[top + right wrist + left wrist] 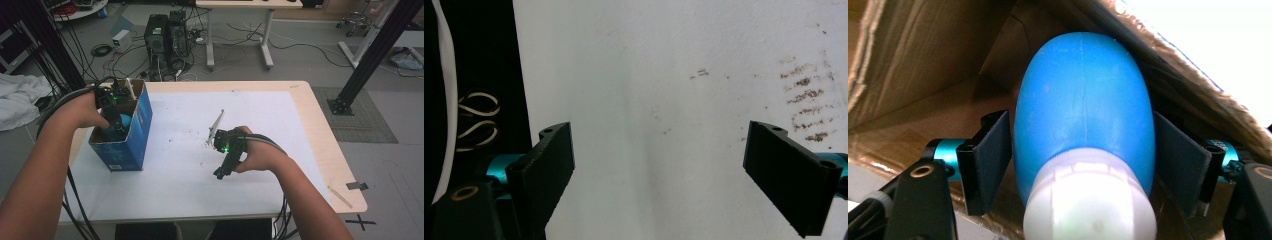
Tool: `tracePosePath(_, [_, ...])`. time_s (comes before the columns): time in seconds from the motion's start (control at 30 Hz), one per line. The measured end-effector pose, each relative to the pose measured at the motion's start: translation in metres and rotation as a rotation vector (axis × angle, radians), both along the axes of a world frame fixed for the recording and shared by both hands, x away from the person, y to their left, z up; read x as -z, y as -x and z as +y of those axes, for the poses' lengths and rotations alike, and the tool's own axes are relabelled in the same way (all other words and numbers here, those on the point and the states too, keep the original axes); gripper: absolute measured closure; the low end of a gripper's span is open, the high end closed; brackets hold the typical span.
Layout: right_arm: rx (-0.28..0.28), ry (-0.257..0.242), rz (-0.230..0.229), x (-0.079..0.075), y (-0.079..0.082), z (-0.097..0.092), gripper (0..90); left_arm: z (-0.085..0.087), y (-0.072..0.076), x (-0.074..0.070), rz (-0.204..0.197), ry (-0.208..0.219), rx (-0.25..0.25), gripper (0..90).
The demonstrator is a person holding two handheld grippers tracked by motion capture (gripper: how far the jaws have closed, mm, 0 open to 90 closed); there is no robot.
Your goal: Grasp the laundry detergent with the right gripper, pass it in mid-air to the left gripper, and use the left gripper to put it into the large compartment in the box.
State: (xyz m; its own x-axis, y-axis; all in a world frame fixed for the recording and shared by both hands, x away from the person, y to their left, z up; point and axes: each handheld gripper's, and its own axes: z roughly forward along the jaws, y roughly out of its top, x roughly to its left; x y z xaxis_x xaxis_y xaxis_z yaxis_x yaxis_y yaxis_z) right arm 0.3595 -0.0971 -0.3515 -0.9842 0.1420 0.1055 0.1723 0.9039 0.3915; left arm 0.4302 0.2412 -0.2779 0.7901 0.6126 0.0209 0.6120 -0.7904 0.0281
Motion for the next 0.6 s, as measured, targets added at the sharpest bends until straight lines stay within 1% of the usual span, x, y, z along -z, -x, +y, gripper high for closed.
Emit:
tracePosePath(0.07, [0.002,0.002,0.001,0.0,0.0,-0.001,12.3,0.0,0.0,-0.002,-0.002,0.0,-0.001,26.8])
tracePosePath(0.1, [-0.002,-0.005,-0.004,0.0,0.0,-0.001,12.3,0.0,0.0,-0.006,-0.007,-0.004,-0.001,26.8])
tracePosePath(0.17, [0.007,-0.001,-0.001,-0.001,0.0,-0.002,12.3,0.001,0.0,-0.009,-0.011,-0.006,-0.004,26.3])
tracePosePath(0.2, [0.007,-0.001,-0.001,-0.001,0.0,-0.002,12.3,0.001,0.0,-0.009,-0.011,-0.006,-0.004,25.0])
tracePosePath(0.23, [0.009,-0.001,-0.008,-0.001,-0.001,-0.003,12.3,0.001,0.001,-0.012,-0.02,-0.004,-0.02,24.0])
tracePosePath(0.37, [0.019,0.004,-0.003,-0.002,0.0,-0.004,12.3,0.002,0.003,-0.02,-0.028,0.004,-0.019,24.0])
tracePosePath(0.4, [0.019,0.004,-0.003,-0.002,0.0,-0.004,12.3,0.002,0.003,-0.02,-0.028,0.004,-0.019,23.8])
tracePosePath(0.43, [0.019,0.004,-0.002,-0.002,0.0,-0.004,12.3,0.002,0.004,-0.024,-0.032,0.004,-0.019,23.8])
tracePosePath(0.5, [0.019,0.002,-0.002,-0.003,0.0,-0.004,12.3,0.002,0.005,-0.026,-0.034,0.005,-0.021,21.8])
tracePosePath(0.53, [0.02,0.001,-0.002,-0.003,0.0,-0.004,12.3,0.002,0.006,-0.028,-0.036,-0.005,-0.023,21.8])
tracePosePath(0.6, [0.016,-0.005,-0.009,-0.003,-0.001,-0.004,12.3,0.002,0.007,-0.032,-0.041,-0.006,-0.023,21.2])
